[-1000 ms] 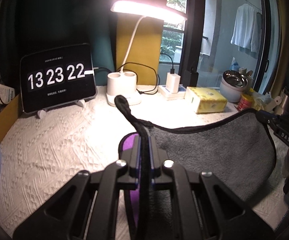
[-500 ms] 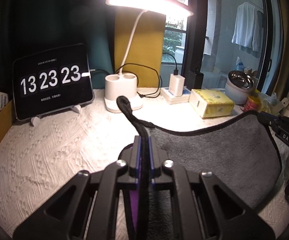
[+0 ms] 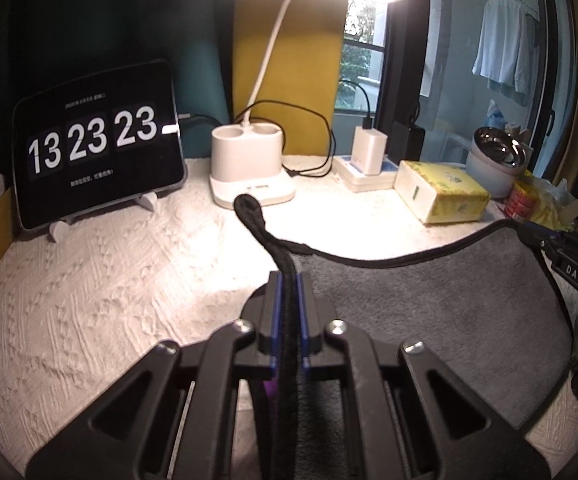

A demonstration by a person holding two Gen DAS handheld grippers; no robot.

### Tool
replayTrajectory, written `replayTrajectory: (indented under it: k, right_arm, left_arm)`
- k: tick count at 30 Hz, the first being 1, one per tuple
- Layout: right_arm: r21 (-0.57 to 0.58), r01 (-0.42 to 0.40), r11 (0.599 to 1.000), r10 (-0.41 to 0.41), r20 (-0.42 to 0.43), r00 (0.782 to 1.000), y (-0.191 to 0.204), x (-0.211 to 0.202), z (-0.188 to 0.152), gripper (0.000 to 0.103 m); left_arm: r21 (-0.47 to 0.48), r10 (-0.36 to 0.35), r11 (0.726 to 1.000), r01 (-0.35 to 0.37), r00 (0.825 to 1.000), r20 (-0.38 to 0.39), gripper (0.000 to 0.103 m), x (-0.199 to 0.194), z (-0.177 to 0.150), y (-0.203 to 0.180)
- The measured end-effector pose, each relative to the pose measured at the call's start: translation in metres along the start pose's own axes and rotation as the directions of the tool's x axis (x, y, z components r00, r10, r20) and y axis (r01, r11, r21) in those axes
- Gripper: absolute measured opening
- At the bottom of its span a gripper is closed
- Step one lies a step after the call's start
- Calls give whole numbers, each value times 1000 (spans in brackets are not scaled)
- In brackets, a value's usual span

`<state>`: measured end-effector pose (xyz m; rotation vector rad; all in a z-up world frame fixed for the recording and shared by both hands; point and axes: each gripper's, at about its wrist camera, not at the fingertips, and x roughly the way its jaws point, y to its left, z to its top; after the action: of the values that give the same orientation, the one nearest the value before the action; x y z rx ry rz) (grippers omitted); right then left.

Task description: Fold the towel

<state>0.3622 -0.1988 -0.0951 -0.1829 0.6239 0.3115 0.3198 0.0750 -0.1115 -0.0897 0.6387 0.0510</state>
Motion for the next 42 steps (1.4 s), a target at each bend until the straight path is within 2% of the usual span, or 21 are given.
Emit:
replayTrajectory:
  k: [8, 18, 24, 27, 30, 32, 35, 42]
  right_arm:
    - [-12, 18, 1000, -19, -82, 996, 2, 20, 0, 8]
    - [-9, 25, 1000, -27, -191, 981, 2, 40, -2, 8]
    - [-25, 37, 999, -42, -239, 970, 4, 49, -3, 8]
    - [-30, 47, 998, -52, -229, 972, 5, 46, -2, 9]
    - [-19, 53, 998, -56, -229, 972, 4, 42, -3, 15]
    - [-14, 56, 998, -58, -229, 972, 4, 40, -3, 32]
    - [-8, 51, 999, -51, -229, 972, 5, 35, -3, 44]
    - [-10, 43, 999, -44, -201, 979, 10, 18, -2, 45]
  left_arm:
    - [-9, 5, 1000, -6, 997, -83, 7, 19, -2, 1]
    - [-66, 7, 998, -22, 977, -214, 13, 45, -6, 13]
    - [-57, 28, 998, -41, 976, -214, 19, 43, -7, 12]
    - [-42, 47, 997, -58, 976, -214, 21, 39, -7, 10]
    - [-34, 50, 998, -58, 979, -199, 37, 31, -7, 8]
    - [-36, 54, 997, -61, 981, -186, 68, 25, -7, 8]
    - [-45, 62, 996, -70, 984, -164, 71, 15, -5, 11]
    - [-48, 72, 996, -79, 988, -134, 75, -4, -4, 12]
